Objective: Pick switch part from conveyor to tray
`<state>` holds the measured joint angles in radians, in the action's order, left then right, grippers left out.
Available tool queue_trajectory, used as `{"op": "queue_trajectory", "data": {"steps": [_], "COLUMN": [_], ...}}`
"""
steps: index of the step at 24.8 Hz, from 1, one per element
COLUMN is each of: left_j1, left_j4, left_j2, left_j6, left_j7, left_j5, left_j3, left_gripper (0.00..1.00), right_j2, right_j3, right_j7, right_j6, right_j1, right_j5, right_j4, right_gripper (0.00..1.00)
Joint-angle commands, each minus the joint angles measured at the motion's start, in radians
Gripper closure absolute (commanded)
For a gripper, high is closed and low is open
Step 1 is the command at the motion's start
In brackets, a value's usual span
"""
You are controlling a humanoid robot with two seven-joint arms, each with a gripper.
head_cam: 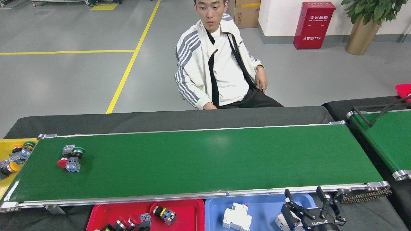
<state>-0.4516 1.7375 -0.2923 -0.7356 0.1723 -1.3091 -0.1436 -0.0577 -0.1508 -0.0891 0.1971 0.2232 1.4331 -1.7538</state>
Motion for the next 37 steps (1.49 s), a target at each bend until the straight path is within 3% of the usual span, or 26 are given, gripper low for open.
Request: {"op": "queue_trajectory", "data": {"steps": [1, 7, 13, 16, 22, 25, 28, 30, 34, 37], "left_j1": [0.011, 0.022, 0.117, 0.177, 0.263, 0.386, 0.542, 0.668, 0.817, 0.927], "left_j4": [0.005, -0.026, -0.177, -0.274, -0.325, -0.475, -0.707, -0.863, -1.090, -1.256], "left_j2": [-0.001, 0.002, 0.019, 0.009, -0.022, -0.082, -0.156, -0.183, -0.225, -0.231], "left_j6": [0.012, 0.038, 0.292, 0.292, 0.303, 0.317, 0.370, 0.393, 0.409, 0.524], "left_j7": [-0.002, -0.002, -0.007, -0.007, -0.014, -0.016, -0.013, -0.007, -0.004, 0.003], "left_j5": [0.002, 0.002, 0.002, 0.001, -0.002, -0.007, -0.064, -0.102, -0.107, -0.108], "left_j3": [-0.040, -0.149, -0.263, -0.261, -0.260, -0.257, -0.232, -0.195, -0.140, -0.056], "left_gripper": [0.00, 0.00, 0.00, 0.00, 0.00, 0.00, 0.00, 0.00, 0.00, 0.01], "right_j2": [0.009, 0.010, 0.010, 0.010, 0.009, 0.010, 0.010, 0.010, 0.010, 0.012], "right_j3": [-0.006, -0.006, -0.006, -0.006, -0.006, -0.006, -0.006, -0.006, -0.006, -0.006], "right_j7": [0.009, 0.009, 0.008, 0.008, 0.008, 0.008, 0.008, 0.008, 0.009, 0.009], "right_j6": [0.004, 0.004, 0.007, 0.007, 0.005, 0.007, 0.007, 0.005, 0.008, 0.011], "right_j1": [-0.002, -0.001, -0.001, -0.001, -0.001, -0.001, -0.001, -0.001, -0.001, -0.001], "right_j5": [-0.003, -0.003, -0.003, -0.003, -0.003, -0.003, -0.003, -0.003, -0.003, -0.003], "right_j4": [-0.015, -0.015, -0.015, -0.015, -0.015, -0.015, -0.015, -0.015, -0.015, -0.013], "right_gripper": [0.04, 0.04, 0.04, 0.04, 0.04, 0.04, 0.04, 0.04, 0.04, 0.04]}}
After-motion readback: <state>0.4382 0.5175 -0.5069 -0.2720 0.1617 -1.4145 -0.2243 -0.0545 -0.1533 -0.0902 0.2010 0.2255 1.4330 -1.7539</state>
